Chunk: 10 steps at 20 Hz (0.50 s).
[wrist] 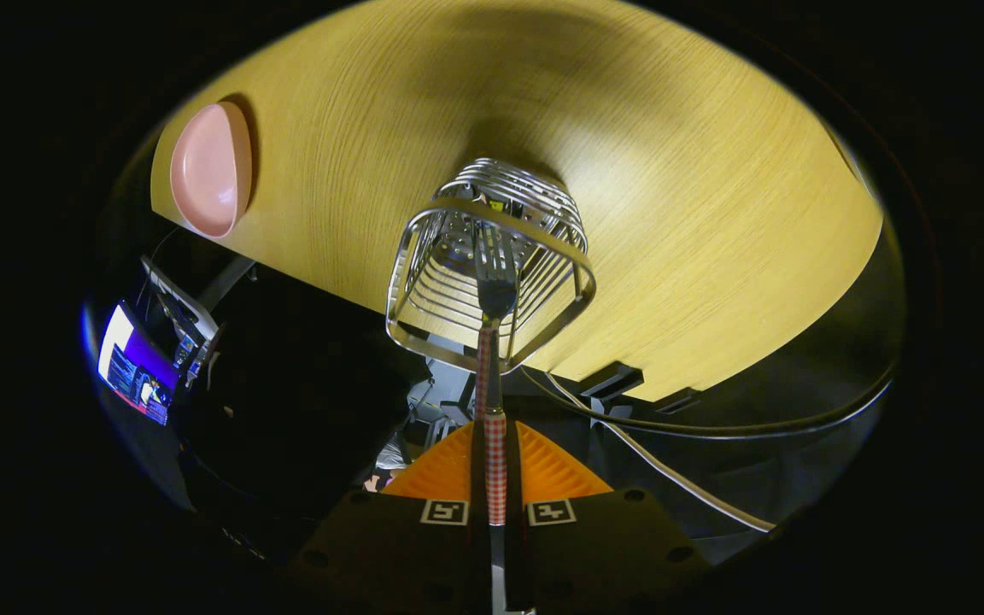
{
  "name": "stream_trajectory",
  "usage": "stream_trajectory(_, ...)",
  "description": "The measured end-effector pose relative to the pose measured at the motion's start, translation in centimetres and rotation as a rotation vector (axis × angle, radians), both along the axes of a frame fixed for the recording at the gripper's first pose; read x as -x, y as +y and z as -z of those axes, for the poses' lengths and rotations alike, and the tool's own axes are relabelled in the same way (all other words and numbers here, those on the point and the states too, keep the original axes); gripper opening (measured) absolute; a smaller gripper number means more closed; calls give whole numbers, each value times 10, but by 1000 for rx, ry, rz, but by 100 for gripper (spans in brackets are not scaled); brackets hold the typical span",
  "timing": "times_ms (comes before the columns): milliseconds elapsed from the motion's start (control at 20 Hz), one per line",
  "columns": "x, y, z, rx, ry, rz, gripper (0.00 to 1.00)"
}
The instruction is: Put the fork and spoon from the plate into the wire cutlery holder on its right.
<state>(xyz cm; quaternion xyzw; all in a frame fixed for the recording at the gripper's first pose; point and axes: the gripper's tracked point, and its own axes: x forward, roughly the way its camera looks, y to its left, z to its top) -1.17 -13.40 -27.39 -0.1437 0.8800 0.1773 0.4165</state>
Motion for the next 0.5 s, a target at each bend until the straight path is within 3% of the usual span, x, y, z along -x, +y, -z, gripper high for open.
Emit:
stream_trajectory(200,-9,2,3,-14,-21,13,13)
stream_trajectory(300,-11,8,8,-29,-45,18,25)
stream_trajectory(350,-12,8,6,-41,-61,29,37)
stream_trajectory(500,-7,3,-1,-84,-139,44,46)
